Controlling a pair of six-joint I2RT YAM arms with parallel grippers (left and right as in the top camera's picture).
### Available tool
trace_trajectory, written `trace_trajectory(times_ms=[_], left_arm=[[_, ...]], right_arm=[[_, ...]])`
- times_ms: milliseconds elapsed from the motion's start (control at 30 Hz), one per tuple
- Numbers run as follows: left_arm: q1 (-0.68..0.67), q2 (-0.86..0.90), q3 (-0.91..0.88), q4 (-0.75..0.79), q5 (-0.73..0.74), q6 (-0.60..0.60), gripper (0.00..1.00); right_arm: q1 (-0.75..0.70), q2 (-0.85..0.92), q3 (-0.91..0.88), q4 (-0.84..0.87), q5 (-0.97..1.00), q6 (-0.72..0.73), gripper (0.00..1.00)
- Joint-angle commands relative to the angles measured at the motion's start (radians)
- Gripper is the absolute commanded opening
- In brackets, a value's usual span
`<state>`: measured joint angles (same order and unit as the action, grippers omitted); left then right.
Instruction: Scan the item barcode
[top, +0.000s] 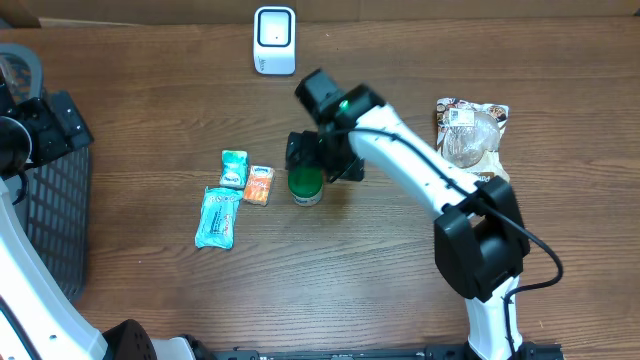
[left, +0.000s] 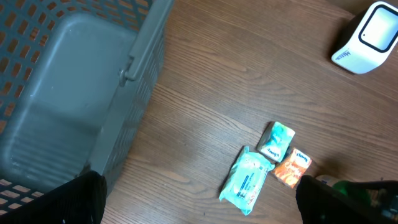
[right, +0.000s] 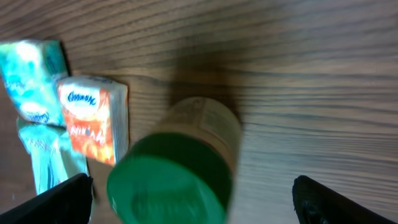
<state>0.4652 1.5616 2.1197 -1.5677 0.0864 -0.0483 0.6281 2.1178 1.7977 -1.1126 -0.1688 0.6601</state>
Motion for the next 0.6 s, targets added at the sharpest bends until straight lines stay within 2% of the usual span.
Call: trace_trajectory(times_ms=[0, 233, 333, 500, 567], left_arm=[[-0.002, 0.003, 0.01, 0.001, 0.011, 0.016, 1.0], [-0.002, 0.003, 0.01, 0.001, 0.011, 0.016, 0.99], [-0.002, 0.003, 0.01, 0.001, 0.011, 0.016, 0.99], [-0.002, 0.003, 0.01, 0.001, 0.011, 0.016, 0.99], [-0.002, 0.003, 0.01, 0.001, 0.011, 0.016, 1.0]], right_arm=[[0.028, -0.014, -0.075, 0.093, 0.041, 0.191, 1.0], [0.033, -0.014, -0.095, 0.138, 0.046, 0.208, 0.98], [0.033, -0.014, -0.095, 0.13, 0.045, 0.179, 0.87], [0.033, -0.014, -0.095, 0.118, 0.044, 0.035, 0.56], [0.031, -0.016, -0.095, 0.108, 0.043, -0.002, 0.53]])
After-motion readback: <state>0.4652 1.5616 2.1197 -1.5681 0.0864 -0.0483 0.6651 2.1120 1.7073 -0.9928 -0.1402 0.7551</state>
